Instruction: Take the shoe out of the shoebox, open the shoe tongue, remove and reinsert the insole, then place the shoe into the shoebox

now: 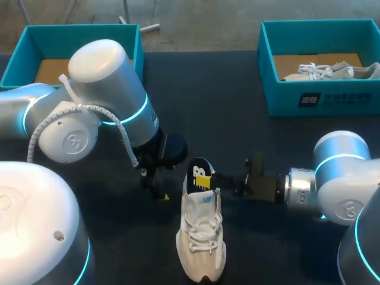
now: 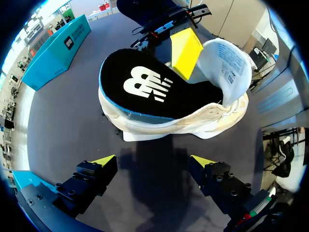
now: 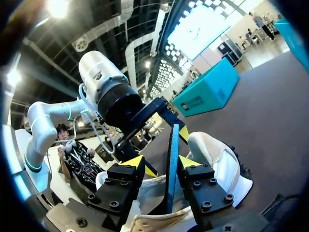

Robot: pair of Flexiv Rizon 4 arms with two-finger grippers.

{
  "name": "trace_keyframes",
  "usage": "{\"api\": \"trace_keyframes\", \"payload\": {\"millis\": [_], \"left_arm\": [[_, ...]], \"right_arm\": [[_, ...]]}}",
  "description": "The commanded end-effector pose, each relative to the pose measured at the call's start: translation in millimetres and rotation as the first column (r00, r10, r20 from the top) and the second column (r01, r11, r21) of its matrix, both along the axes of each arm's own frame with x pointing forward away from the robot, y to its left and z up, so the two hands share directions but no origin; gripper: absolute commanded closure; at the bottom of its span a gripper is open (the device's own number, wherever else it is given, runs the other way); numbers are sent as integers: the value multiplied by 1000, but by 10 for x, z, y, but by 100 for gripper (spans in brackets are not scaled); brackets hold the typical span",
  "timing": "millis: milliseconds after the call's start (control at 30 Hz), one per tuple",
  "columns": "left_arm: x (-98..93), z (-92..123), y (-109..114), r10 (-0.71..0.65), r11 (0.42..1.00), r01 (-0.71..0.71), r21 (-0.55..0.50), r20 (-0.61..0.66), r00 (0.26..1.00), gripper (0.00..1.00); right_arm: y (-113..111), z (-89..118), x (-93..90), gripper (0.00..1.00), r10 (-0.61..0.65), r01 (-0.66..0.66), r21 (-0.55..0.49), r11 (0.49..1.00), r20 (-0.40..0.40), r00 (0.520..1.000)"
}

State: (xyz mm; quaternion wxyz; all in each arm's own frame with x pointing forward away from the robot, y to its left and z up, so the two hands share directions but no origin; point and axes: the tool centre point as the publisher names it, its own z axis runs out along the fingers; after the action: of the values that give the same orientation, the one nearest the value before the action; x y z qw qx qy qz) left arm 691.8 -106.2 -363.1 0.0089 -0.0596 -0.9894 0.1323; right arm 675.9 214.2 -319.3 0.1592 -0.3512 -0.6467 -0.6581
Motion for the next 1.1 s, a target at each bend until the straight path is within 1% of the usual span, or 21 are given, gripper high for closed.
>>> {"api": "trace_keyframes", "payload": {"millis": [33,267,333,367,400,433,567,867,1033,1100], "left_arm": [[-4,-6,-3,1,1000,-1,2,2,1000,0],[-4,-6,-3,1,1000,-1,2,2,1000,0],[-4,-6,-3,1,1000,-1,2,2,1000,0],[-4,-6,-3,1,1000,-1,2,2,1000,0],[-4,-6,-3,1,1000,-1,2,2,1000,0],[-4,-6,-3,1,1000,-1,2,2,1000,0],[-4,-6,-3,1,1000,-1,2,2,1000,0],[-4,-6,-3,1,1000,-1,2,2,1000,0],[-4,-6,-3,1,1000,-1,2,2,1000,0],[-4,-6,-3,1,1000,-1,2,2,1000,0]], "right_arm": [[-8,13,31,58,0,0,2,1000,2,1000],[53,-29,109,65,21,-21,7,1000,-12,1000],[60,-43,116,73,21,-21,4,1000,-16,1000],[60,-46,117,79,21,-21,3,1000,-19,1000],[59,-50,116,93,21,-21,2,1000,-20,1000],[55,-53,112,100,19,-19,2,1000,-22,1000],[30,-78,78,100,7,-8,-7,1000,-46,999],[-14,-166,-78,100,-8,4,-32,999,-122,992],[-5,-212,-100,100,-12,5,-48,999,-157,988],[-2,-221,-97,100,-12,5,-46,999,-157,987]]}}
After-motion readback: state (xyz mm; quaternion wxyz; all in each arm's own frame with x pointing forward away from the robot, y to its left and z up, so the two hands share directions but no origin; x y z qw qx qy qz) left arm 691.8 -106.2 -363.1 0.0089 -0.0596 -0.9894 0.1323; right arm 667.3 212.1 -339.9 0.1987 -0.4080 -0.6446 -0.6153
